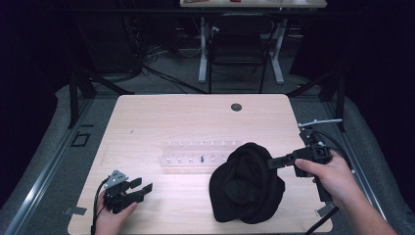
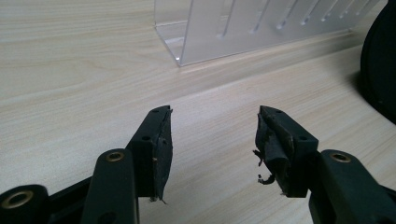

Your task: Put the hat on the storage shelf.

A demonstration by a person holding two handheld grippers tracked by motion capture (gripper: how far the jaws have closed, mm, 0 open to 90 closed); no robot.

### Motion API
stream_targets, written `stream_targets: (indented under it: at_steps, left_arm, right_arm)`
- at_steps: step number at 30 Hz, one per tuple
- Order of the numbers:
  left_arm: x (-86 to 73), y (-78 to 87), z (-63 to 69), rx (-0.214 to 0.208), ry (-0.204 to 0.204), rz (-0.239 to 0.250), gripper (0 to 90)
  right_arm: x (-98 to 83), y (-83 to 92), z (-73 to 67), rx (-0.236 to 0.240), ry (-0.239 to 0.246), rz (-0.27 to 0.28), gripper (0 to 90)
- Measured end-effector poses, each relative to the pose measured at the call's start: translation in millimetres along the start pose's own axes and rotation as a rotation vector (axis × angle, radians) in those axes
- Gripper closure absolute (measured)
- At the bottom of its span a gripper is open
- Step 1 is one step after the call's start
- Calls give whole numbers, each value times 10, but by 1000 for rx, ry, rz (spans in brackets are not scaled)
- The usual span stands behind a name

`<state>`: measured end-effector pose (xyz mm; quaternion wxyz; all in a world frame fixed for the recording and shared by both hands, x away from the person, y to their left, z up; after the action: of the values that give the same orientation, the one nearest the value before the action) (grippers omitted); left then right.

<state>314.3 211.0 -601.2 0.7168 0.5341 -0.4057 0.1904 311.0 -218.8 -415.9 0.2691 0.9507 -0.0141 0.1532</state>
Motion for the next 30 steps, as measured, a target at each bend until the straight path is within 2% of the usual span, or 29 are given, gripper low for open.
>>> stream_targets:
  at_steps: [4,13,19,30]
  left_arm:
    - [1,-1,-1,0,1,0,460]
    - [1,-7,2,4,2,5,460]
    - [-3,-13,11,3,2,2,460]
    - [-5,-17,11,5,-1,-2,460]
  right_arm:
    - [35,58,-83,-4,12,14,884]
    - [117,245,-227,-48,37,55,884]
    - [175,364,-272,-51,50,84,884]
    - [283,421,-399,-28,68,125,885]
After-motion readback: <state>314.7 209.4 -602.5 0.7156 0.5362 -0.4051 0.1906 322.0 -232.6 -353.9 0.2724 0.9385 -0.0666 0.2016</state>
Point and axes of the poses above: each handheld gripper's, and its own axes: y roughly backward along the jaws, x roughly out of its top, z roughly to its right, the point moved 7 cm from there along -y, roughly forward along the jaws, and after that the axes turned 10 degrees about x, right-handed, at the moved point
